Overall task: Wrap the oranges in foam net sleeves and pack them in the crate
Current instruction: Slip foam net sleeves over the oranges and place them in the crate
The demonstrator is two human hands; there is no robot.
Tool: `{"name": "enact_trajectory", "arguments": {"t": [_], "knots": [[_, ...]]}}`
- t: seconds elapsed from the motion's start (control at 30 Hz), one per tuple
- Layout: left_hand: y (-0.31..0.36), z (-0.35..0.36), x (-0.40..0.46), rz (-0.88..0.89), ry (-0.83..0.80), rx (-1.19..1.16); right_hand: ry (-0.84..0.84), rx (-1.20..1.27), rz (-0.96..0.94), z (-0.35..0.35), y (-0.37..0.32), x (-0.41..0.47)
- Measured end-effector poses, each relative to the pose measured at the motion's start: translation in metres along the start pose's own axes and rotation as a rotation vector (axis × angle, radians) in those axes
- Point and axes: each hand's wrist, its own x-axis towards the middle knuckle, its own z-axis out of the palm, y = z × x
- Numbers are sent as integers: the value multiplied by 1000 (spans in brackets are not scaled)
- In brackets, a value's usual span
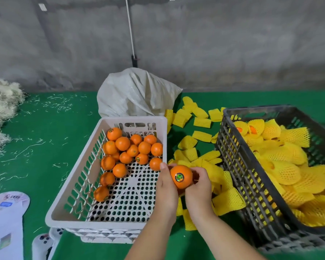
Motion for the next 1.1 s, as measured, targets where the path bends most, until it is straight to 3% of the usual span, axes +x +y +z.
{"name": "enact_trajectory", "arguments": {"t": [0.2, 0.3, 0.4, 0.53, 0.83, 1.1], "knots": [[-3, -10, -1, 145, -289, 183, 4, -38, -54, -6, -3, 1], [-4, -22, -2, 99, -379, 209, -14, -56, -56, -15, -7, 6], [-4, -34, -1, 33, -395, 42, 26, -117, -97, -18, -15, 9], [-1, -45, 2, -69, -575, 9, 9, 42, 39, -9, -15, -1], [-6, -46, 4, -90, -504, -86, -66, 172, 88, -26, -7, -4], [1, -54, 8, -195, -613, -149, -66, 139, 17, -29, -16, -4]]}}
